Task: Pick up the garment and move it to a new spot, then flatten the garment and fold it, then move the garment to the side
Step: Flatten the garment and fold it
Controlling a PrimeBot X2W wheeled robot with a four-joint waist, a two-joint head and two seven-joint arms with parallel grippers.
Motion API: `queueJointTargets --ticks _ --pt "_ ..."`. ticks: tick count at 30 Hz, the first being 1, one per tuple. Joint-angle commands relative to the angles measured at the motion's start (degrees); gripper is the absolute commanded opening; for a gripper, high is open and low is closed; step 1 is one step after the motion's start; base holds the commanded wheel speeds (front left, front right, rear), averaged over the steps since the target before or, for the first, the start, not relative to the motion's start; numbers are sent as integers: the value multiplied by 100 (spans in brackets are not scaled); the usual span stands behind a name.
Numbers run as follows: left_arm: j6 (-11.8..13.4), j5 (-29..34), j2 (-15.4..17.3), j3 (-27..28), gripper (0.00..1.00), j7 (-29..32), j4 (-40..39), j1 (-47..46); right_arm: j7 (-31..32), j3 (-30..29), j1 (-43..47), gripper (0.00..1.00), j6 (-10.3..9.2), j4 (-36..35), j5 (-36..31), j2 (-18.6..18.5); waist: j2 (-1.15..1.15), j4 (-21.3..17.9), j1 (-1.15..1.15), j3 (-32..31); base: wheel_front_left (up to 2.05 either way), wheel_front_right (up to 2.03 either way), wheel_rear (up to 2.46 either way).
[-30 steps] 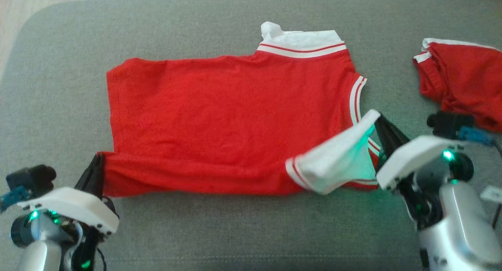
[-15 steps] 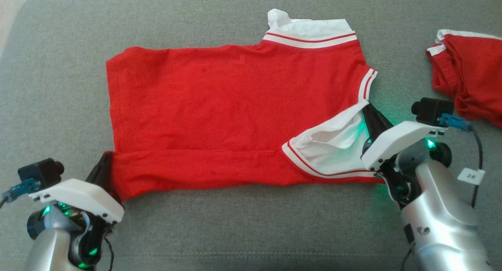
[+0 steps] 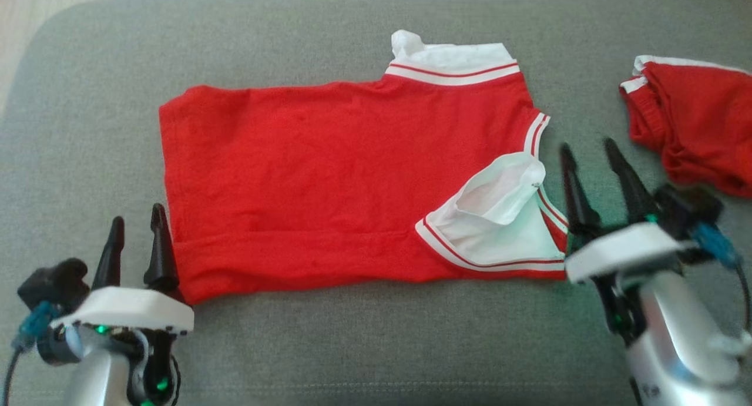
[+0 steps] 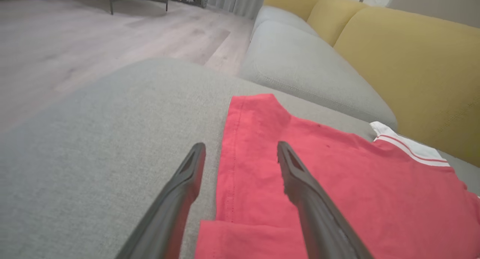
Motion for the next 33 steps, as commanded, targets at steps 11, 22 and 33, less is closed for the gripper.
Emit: queueJointTargets --ticks 11,22,33 --pt "335 1268 169 -35 100 -327 -746 492 49 -614 1585 100 -5 -1709 -881 371 0 -28 0 -440 0 0 0" --pt "262 1427 149 -117 100 -329 -741 755 321 -678 2163 100 -5 -2150 -854 506 0 -27 0 -615 0 0 0" --pt "170 1441 262 -174 100 -298 -558 643 373 -668 2127 100 -5 -2021 -714 517 0 -9 0 -573 0 0 0"
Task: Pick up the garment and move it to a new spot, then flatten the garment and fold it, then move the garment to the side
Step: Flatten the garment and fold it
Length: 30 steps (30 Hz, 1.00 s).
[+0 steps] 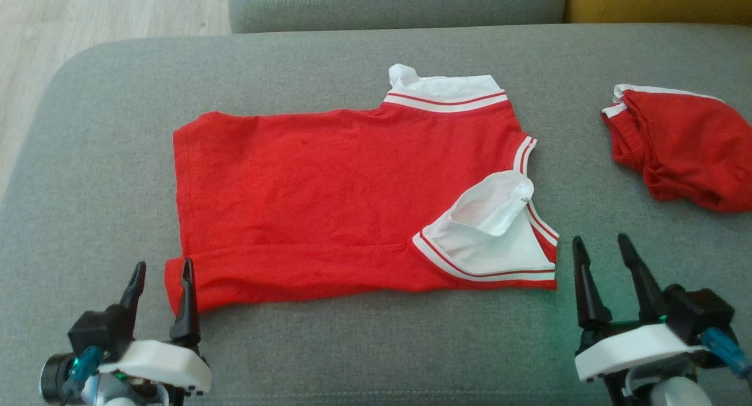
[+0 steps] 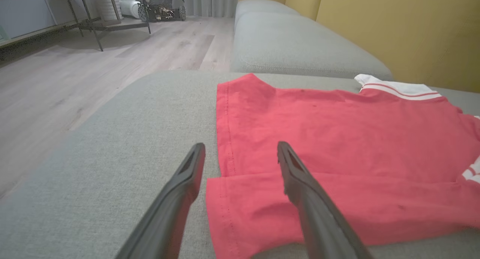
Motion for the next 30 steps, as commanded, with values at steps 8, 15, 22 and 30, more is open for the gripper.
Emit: queueJointTargets --ticks 8,15,22,30 --pt "-127 -228 33 94 100 531 494 -463 27 377 -640 100 -5 908 162 -27 0 -35 0 218 0 0 0" --pt "-347 -543 -26 73 100 848 1253 -810 -27 700 -1291 100 -5 2204 373 -26 0 -21 0 461 0 0 0" --pt "-608 -742 -55 -29 0 1090 1661 -1046 -61 957 -1629 0 -5 2919 755 -26 0 -19 0 546 0 0 0" --pt "-677 -727 13 -86 0 869 1601 -1145 -300 992 -1798 0 -5 3246 1079 -26 0 -37 0 582 0 0 0"
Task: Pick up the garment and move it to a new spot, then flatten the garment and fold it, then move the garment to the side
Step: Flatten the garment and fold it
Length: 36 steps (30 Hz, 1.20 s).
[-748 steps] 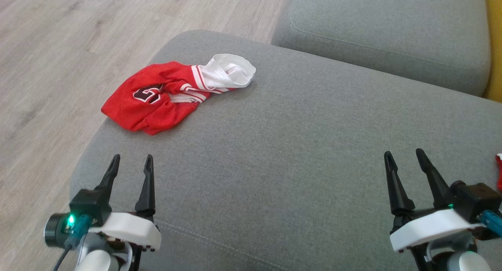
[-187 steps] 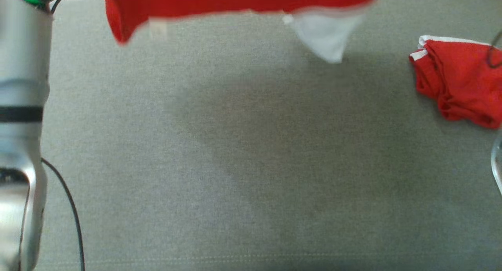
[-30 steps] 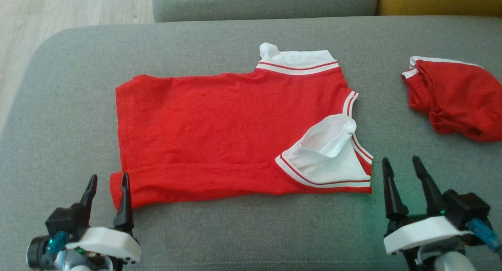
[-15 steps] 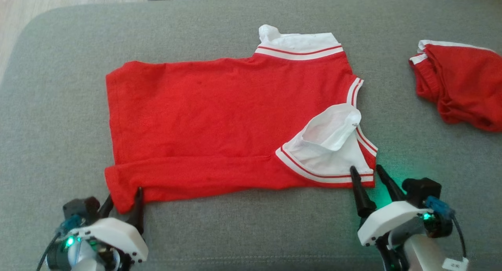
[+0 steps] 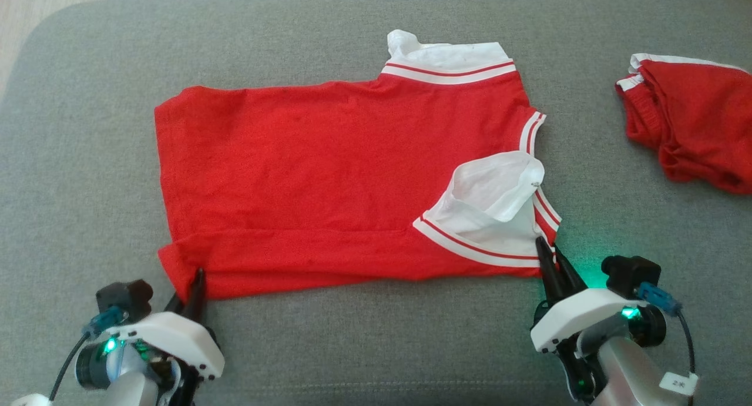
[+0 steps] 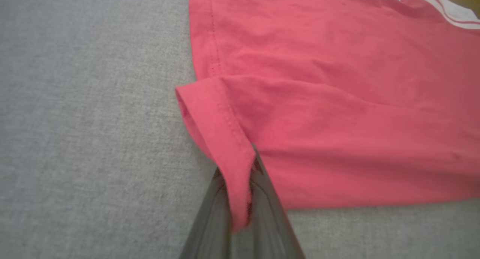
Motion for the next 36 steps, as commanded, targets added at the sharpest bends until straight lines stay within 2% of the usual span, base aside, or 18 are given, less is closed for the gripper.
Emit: queueJointTargets --ticks 1,13,23,31,32,33,34,36 --pt "-28 31 128 120 0 -96 -186 -182 -75 146 -78 0 -5 -10 89 -2 0 -2 0 2 0 0 0" --pt "-43 58 183 -24 0 -167 -812 62 -153 -248 287 0 -5 -298 125 -2 0 -128 0 -36 0 0 0" --pt "85 -47 382 -33 0 305 -1439 745 173 -853 1337 0 -5 -1234 23 -2 0 -310 0 -214 0 0 0" --pt "225 -163 505 13 0 689 -1727 1150 416 -863 1809 0 -5 -1794 156 -2 0 -369 0 -321 0 0 0" --pt "231 -169 510 3 0 724 -1732 1165 436 -828 1821 26 -5 -1845 177 -2 0 -368 0 -328 0 0 0" --pt "235 -182 513 -8 16 773 -1715 1179 470 -783 1832 55 -5 -1889 182 -2 0 -366 0 -335 0 0 0" --pt "240 -201 509 -13 100 812 -1701 1185 484 -750 1838 100 -5 -1944 134 -2 0 -363 0 -342 0 0 0" --pt "246 -256 481 -17 100 860 -1695 1204 480 -702 1841 100 -5 -2109 -28 -2 0 -359 0 -364 0 0 0"
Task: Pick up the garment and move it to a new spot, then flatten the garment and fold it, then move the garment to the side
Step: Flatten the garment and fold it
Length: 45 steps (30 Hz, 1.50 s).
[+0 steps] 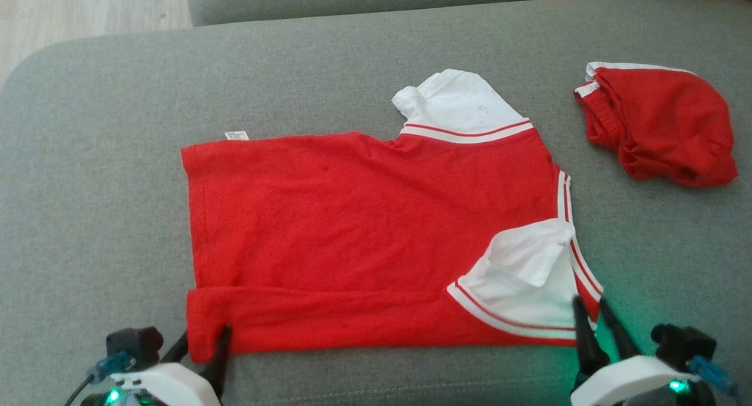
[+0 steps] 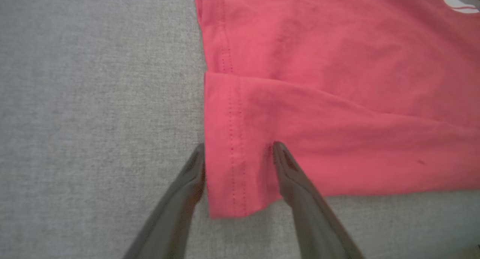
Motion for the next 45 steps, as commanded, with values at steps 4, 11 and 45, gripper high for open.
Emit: queueJointTargets --ticks 4,11,45 --pt "213 -11 59 343 100 -222 -336 -59 -138 -7 -30 100 -5 -737 -530 -60 0 25 0 -108 0 0 0" --pt "530 169 -74 494 100 -886 -939 -164 35 -65 -241 100 -5 -1910 -1051 -60 0 74 0 -281 0 0 0" --pt "40 111 164 248 100 -459 476 -2833 356 364 -729 100 -5 -2826 -885 -60 0 46 0 619 0 0 0"
